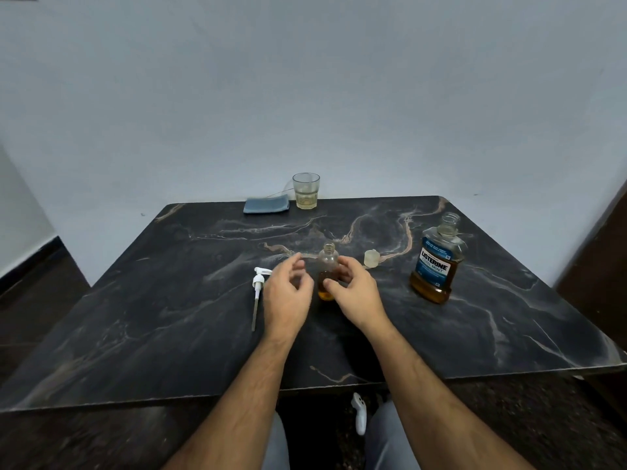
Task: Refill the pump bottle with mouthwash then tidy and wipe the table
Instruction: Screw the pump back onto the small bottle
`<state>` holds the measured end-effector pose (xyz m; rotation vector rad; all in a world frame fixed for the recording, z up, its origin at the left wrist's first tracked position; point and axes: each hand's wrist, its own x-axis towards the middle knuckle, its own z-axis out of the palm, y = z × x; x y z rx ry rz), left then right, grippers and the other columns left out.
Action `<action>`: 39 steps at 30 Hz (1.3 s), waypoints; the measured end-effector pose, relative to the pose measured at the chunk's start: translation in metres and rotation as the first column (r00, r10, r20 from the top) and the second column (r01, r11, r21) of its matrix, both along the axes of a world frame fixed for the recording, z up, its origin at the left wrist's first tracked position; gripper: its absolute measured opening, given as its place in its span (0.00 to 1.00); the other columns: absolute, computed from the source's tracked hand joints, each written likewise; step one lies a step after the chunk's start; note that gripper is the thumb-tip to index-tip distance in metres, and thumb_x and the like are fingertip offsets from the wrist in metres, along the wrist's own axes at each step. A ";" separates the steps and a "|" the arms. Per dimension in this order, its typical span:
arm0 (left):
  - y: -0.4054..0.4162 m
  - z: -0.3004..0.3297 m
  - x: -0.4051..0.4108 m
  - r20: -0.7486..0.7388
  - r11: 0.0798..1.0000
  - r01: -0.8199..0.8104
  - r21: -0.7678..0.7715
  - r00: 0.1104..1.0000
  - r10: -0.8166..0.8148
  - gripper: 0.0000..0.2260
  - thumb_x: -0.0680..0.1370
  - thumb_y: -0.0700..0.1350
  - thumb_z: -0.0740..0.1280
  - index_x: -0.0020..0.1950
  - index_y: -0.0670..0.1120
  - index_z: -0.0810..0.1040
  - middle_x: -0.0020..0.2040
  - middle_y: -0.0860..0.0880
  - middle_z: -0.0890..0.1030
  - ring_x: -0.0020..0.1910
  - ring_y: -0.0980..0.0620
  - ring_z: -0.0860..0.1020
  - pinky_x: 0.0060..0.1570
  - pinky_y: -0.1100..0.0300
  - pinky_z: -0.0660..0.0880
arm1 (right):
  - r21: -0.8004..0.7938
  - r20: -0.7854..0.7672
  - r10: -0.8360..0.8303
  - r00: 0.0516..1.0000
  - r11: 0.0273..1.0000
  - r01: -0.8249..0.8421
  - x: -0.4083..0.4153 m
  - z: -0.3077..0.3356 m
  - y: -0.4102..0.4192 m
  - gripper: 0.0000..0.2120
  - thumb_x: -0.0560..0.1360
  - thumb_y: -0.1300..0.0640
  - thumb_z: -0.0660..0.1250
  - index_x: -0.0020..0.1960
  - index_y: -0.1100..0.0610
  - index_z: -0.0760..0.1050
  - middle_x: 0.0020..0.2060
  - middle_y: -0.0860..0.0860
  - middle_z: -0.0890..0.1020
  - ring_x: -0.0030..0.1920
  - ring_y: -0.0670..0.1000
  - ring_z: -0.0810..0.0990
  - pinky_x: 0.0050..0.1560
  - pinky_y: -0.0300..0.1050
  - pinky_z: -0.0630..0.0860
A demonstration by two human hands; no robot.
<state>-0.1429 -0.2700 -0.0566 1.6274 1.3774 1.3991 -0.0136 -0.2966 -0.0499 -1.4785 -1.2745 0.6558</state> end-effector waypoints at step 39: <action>0.059 0.134 0.001 0.445 0.976 0.219 -0.017 0.876 -0.189 0.10 0.77 0.42 0.72 0.56 0.41 0.81 0.48 0.46 0.86 0.45 0.54 0.83 0.47 0.62 0.80 | 0.185 0.137 -0.144 0.980 0.976 0.118 -0.010 -0.020 0.008 0.22 0.73 0.55 0.73 0.66 0.52 0.76 0.50 0.38 0.78 0.54 0.41 0.78 0.61 0.39 0.74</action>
